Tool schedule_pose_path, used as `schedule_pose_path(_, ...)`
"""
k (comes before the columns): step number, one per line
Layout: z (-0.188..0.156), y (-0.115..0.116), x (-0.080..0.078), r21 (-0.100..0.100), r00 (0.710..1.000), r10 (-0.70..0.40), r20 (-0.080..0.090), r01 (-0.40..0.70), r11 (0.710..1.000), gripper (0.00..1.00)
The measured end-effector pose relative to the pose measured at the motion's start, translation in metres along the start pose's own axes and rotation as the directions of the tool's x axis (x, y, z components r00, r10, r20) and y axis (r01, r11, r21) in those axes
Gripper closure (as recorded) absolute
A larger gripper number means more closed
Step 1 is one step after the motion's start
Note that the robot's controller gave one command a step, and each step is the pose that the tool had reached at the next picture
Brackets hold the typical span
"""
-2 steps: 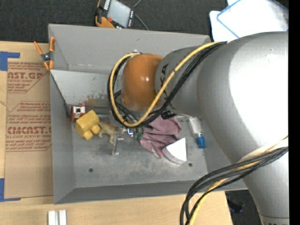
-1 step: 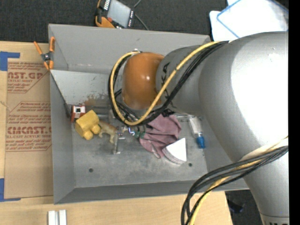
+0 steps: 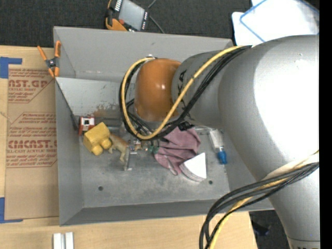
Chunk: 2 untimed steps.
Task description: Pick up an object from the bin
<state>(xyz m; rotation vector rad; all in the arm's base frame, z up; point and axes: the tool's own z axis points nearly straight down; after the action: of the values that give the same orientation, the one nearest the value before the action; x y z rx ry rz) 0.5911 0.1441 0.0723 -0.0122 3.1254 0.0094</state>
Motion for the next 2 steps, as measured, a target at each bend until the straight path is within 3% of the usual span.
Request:
schedule_pose_path(1,0.0,-0.0006,-0.0013,0.0,1.0,-0.03,-0.002,0.03,1.0,1.0)
schedule_pose_path(2,0.0,-0.0006,-0.0013,0.0,1.0,-0.03,-0.002,0.03,1.0,1.0)
